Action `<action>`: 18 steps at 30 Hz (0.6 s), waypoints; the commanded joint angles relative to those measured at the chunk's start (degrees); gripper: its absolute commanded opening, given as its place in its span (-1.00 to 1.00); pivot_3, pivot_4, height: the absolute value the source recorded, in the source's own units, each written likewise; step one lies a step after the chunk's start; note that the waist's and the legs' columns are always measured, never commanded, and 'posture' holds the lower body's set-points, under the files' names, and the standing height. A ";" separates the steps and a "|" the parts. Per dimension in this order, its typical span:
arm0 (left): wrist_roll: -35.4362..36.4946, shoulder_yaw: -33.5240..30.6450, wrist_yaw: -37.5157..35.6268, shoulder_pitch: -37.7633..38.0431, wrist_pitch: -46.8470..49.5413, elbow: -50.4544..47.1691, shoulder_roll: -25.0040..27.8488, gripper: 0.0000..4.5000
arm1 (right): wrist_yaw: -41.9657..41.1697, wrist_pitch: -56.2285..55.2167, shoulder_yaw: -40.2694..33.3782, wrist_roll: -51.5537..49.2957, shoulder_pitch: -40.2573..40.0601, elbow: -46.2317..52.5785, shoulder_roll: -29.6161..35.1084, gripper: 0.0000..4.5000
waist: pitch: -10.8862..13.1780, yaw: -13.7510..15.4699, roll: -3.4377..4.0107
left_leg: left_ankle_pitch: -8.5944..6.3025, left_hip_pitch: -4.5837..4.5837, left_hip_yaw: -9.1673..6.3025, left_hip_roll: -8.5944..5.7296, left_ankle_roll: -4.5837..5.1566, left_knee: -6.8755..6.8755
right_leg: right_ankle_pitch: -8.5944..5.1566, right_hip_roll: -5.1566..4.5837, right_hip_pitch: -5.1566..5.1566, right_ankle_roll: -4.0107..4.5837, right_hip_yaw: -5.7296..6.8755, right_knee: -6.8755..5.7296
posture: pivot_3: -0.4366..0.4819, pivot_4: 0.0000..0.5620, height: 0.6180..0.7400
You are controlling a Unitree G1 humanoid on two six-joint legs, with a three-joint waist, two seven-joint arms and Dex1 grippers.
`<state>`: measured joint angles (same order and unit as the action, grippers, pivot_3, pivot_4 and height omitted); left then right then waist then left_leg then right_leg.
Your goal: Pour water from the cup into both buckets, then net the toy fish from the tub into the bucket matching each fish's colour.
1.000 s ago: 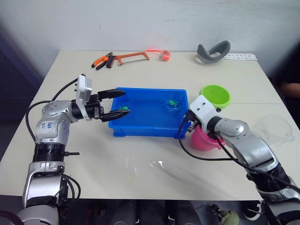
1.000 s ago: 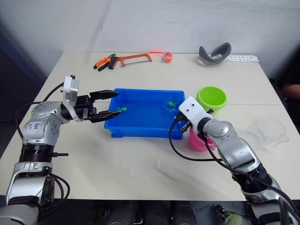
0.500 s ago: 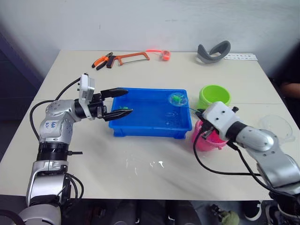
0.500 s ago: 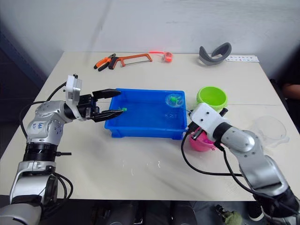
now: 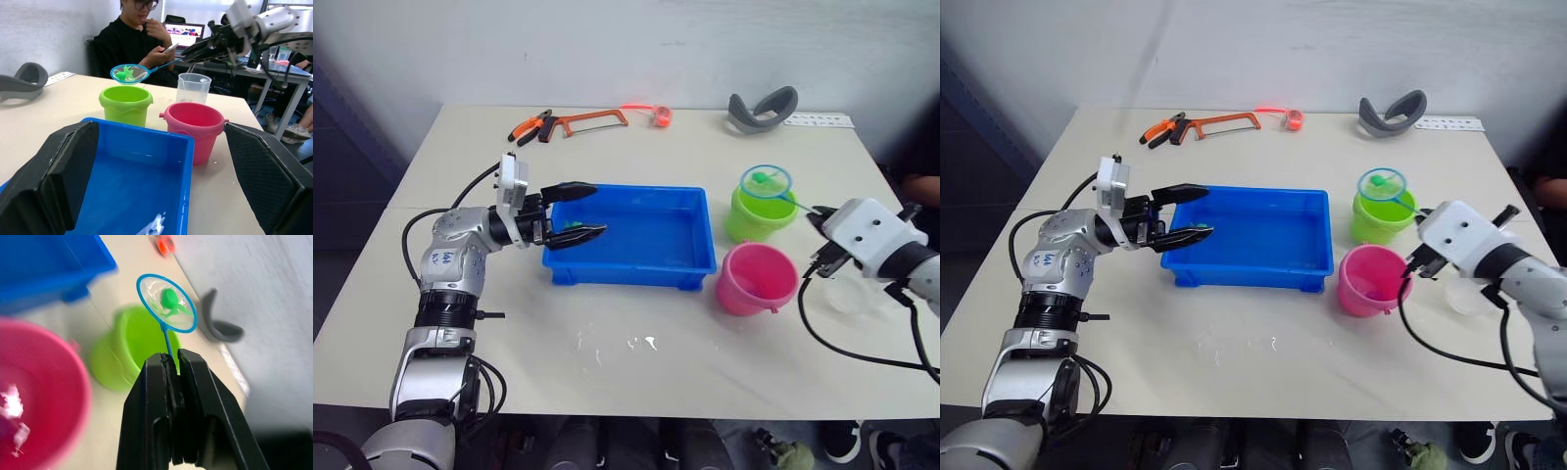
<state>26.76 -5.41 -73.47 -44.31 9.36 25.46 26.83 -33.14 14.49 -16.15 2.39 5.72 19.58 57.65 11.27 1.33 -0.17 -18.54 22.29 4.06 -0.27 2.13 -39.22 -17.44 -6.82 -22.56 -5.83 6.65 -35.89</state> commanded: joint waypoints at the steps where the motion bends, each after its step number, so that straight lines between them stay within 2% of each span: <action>1: 0.31 0.24 0.22 -1.55 -1.00 -1.54 -1.30 0.97 | 1.53 -10.75 -0.25 6.66 0.19 -4.95 3.81 -1.00 | 0.00 -0.01 0.00 | 0.00 0.00 0.01 0.00 0.00 0.00 | 0.00 0.00 -0.01 0.00 0.00 0.00 | -0.05 -0.47 1.00; 7: 0.30 1.50 2.32 -1.83 0.26 -3.79 -4.19 0.97 | 9.44 -26.81 4.36 20.89 1.16 -13.71 8.74 -1.00 | 0.01 -0.10 0.01 | 0.00 -0.02 0.03 0.03 -0.01 0.00 | 0.00 0.01 0.00 0.00 -0.04 -0.01 | -0.05 -0.47 1.00; 18: 0.58 1.88 4.44 -1.05 0.76 -4.91 -6.60 0.97 | 24.04 -37.60 10.85 41.52 6.22 -24.06 14.17 -1.00 | 0.01 -0.14 0.02 | 0.02 -0.02 0.03 0.05 -0.04 0.00 | 0.00 0.02 0.00 0.00 -0.29 0.00 | -0.05 -0.47 1.00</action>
<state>26.76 -3.32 -69.36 -44.75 10.58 22.86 20.40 -11.66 -21.97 -4.98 41.30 11.06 -4.20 70.11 11.28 1.20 -0.15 -18.51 22.27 4.09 -0.22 2.09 -39.22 -17.44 -6.79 -22.56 -5.83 6.33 -35.90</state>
